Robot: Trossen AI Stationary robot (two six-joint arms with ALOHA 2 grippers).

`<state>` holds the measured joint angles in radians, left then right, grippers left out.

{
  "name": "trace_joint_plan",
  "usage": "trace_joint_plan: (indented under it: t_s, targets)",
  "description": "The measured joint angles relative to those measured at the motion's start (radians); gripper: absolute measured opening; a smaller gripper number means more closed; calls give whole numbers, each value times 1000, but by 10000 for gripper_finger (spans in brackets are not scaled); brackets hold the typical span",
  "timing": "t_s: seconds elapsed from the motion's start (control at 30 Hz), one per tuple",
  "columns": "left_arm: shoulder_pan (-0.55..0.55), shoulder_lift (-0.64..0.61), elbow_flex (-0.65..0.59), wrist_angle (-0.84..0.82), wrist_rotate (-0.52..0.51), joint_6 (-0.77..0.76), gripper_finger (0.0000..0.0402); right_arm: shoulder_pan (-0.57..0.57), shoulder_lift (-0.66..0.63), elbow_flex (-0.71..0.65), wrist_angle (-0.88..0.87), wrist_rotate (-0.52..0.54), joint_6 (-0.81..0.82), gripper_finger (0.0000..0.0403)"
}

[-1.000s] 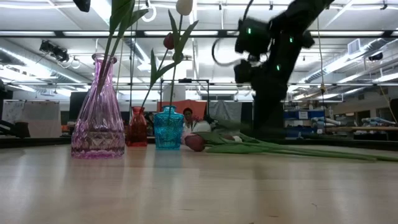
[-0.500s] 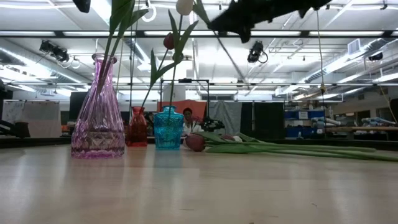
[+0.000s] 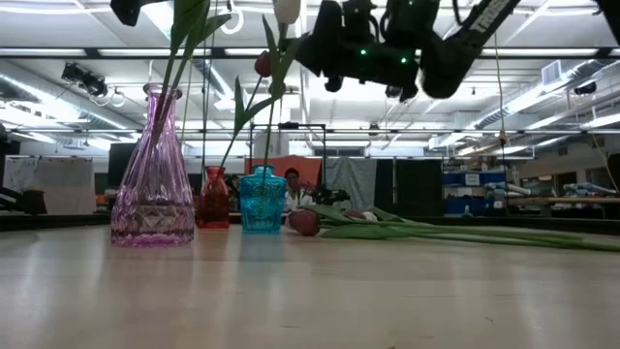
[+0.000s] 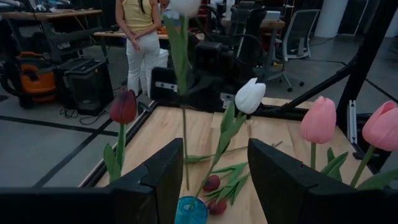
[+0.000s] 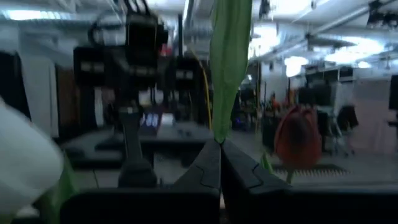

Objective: Sort flowers into vase by color
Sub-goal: Put the left white flower into the blue vase

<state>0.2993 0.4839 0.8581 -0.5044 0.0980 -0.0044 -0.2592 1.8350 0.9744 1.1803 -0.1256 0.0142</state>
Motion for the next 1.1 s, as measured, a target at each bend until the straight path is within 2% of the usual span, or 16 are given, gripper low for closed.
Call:
trace_joint_plan:
  t_s: [0.33,0.77,0.9,1.1]
  targets:
    - [0,0,0,-13,0,1,186,-12,75,39,59,-34,36,7]
    - [0,0,0,-16,-8,0,186,36,95,37,19,0,-9,7]
    - [0,0,0,-15,-8,0,186,42,95,37,-40,1,-16,12]
    - [0,0,0,-16,-8,0,186,41,90,37,-192,-14,0,42]
